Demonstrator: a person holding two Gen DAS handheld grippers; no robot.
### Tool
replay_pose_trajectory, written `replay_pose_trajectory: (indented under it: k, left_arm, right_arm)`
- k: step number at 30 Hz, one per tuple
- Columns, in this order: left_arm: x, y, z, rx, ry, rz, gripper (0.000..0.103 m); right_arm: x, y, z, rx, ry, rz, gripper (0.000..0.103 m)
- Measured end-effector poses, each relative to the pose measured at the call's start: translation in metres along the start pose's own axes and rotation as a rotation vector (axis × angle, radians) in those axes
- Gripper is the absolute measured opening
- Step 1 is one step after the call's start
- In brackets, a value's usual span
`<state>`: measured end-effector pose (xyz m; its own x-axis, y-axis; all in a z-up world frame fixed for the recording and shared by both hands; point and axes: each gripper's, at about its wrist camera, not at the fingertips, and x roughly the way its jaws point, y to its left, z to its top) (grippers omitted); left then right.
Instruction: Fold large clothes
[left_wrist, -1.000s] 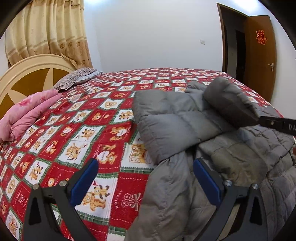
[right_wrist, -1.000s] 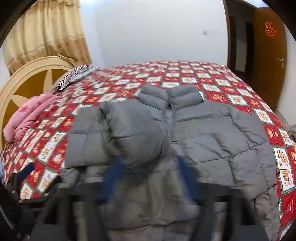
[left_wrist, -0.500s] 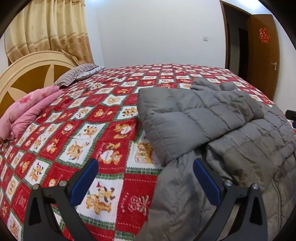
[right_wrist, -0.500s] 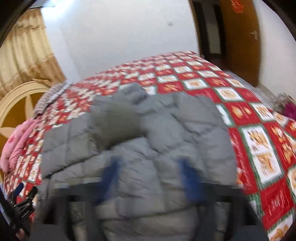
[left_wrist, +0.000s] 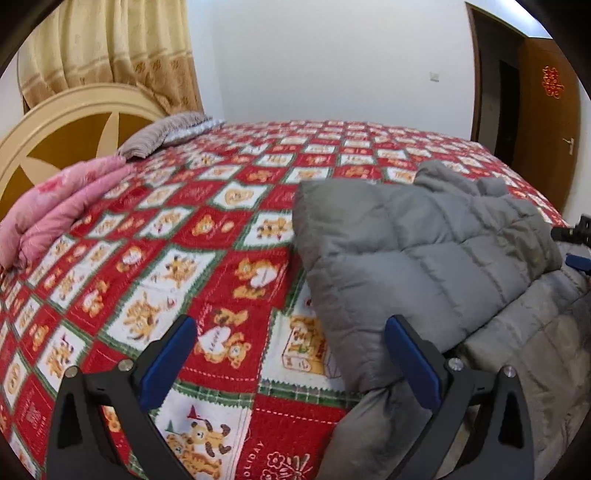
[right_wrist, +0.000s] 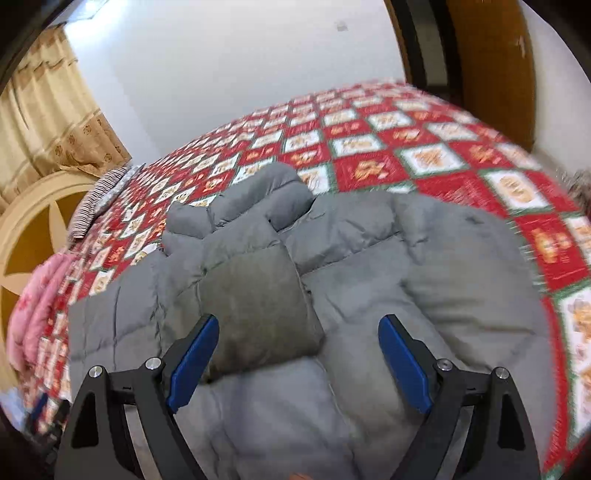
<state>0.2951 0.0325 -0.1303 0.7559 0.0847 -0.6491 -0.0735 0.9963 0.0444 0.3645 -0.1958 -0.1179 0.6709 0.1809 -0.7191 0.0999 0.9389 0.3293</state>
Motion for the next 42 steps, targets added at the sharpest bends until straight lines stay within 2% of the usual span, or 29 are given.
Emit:
replay_pose_trajectory:
  k: [2, 3, 4, 6, 7, 16, 20, 24, 31, 38, 42]
  left_arm:
    - [0.005, 0.003, -0.001, -0.018, 0.022, -0.007, 0.103]
    - [0.007, 0.006, 0.0, -0.032, 0.033, -0.011, 0.103]
    - [0.008, 0.007, 0.0, -0.04, 0.036, -0.01, 0.103]
    - [0.008, 0.008, -0.001, -0.051, 0.042, -0.013, 0.103]
    - [0.008, 0.007, -0.001, -0.052, 0.042, -0.012, 0.103]
    - [-0.005, 0.005, 0.005, -0.032, 0.009, 0.038, 0.103]
    - [-0.007, 0.005, 0.007, -0.023, 0.005, 0.05, 0.103]
    - [-0.009, 0.003, 0.008, -0.018, 0.007, 0.048, 0.103]
    - [-0.023, -0.016, 0.018, 0.014, -0.021, 0.017, 0.103]
    - [-0.03, -0.034, 0.029, 0.09, -0.055, 0.042, 0.103]
    - [-0.029, -0.03, 0.044, 0.082, -0.076, 0.052, 0.103]
  right_arm:
    - [0.009, -0.001, 0.005, 0.01, 0.027, 0.056, 0.079]
    - [0.013, 0.0, 0.006, -0.005, 0.038, 0.067, 0.057]
    - [0.014, 0.002, 0.006, -0.025, 0.048, 0.06, 0.03]
    - [0.013, 0.008, 0.002, -0.074, 0.051, 0.038, 0.009]
    - [0.009, 0.01, 0.0, -0.085, 0.044, 0.037, 0.005]
    - [-0.06, 0.018, -0.021, -0.118, -0.019, 0.038, 0.001]
    - [-0.092, 0.001, -0.029, -0.019, -0.016, 0.067, 0.001]
    - [-0.114, -0.025, -0.058, 0.063, 0.002, 0.069, 0.001]
    - [-0.118, -0.061, -0.096, 0.081, 0.029, 0.003, 0.001]
    - [-0.112, -0.064, -0.107, 0.028, 0.068, -0.001, 0.002]
    - [-0.117, -0.054, -0.116, -0.056, 0.092, -0.023, 0.002]
